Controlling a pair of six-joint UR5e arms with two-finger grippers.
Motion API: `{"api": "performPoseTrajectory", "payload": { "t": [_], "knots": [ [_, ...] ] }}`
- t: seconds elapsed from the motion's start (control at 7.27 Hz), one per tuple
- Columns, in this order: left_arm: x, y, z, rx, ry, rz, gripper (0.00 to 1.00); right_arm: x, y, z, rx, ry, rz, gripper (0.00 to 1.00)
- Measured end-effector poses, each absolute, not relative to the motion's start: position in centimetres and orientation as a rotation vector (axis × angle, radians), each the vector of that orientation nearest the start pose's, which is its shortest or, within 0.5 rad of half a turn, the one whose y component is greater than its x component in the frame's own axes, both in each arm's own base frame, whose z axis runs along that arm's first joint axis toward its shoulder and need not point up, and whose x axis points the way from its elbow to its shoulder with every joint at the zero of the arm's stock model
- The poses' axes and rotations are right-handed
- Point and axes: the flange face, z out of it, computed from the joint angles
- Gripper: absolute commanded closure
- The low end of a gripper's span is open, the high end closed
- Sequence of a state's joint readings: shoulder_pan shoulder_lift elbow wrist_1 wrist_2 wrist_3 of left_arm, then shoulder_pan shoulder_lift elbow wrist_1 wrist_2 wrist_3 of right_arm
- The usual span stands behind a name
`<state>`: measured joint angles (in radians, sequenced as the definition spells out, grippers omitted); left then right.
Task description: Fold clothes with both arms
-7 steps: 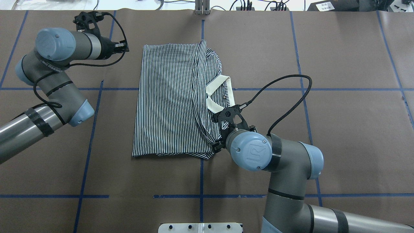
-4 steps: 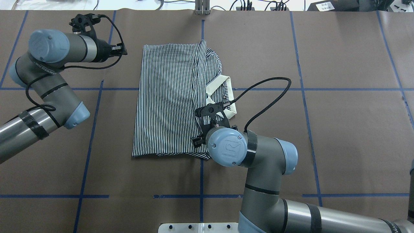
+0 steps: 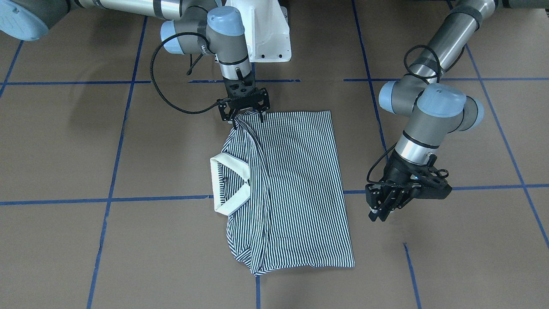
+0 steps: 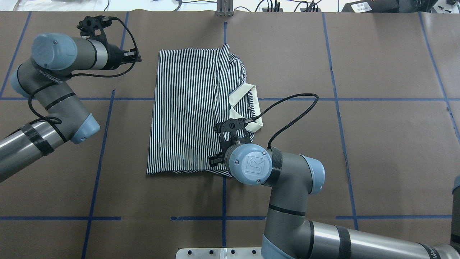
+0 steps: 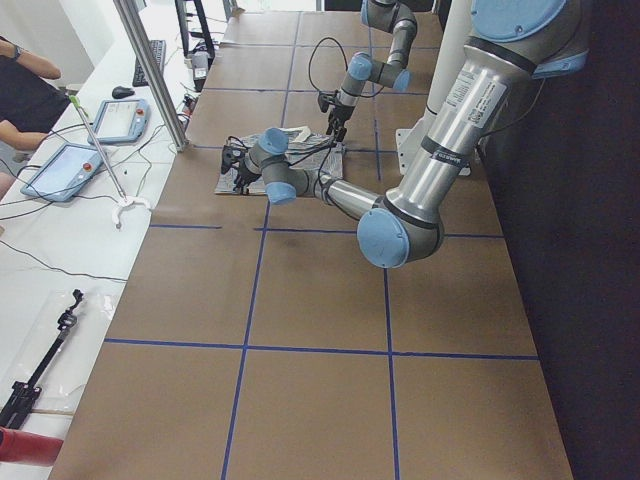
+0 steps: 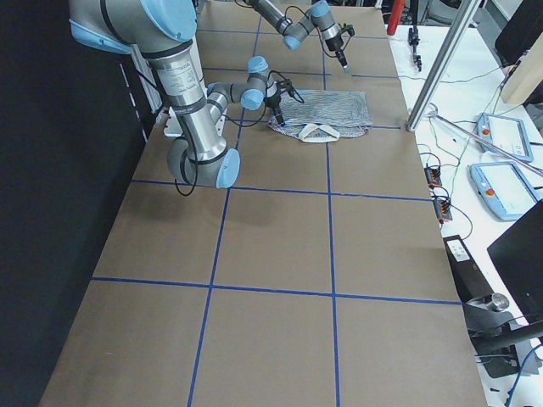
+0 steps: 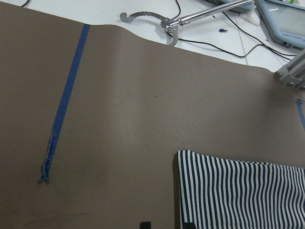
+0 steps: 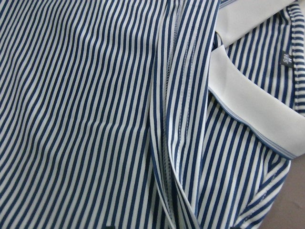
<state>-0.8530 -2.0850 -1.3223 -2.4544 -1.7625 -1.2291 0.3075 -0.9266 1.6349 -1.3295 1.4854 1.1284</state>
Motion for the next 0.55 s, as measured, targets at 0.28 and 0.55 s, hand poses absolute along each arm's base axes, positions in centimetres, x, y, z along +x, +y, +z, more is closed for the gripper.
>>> {"api": "performPoseTrajectory", "payload": {
  "t": [0.28, 0.55],
  "knots": [
    [38.59, -61.57, 37.86, 0.505, 1.049, -0.344, 0.64, -61.56, -34.6, 22.4, 0.416, -0.861, -0.08, 1.0],
    [38.58, -61.58, 38.02, 0.504, 1.047, -0.347, 0.64, -61.07, -35.29, 22.66, 0.399, -0.865, -0.079, 1.0]
  ]
}}
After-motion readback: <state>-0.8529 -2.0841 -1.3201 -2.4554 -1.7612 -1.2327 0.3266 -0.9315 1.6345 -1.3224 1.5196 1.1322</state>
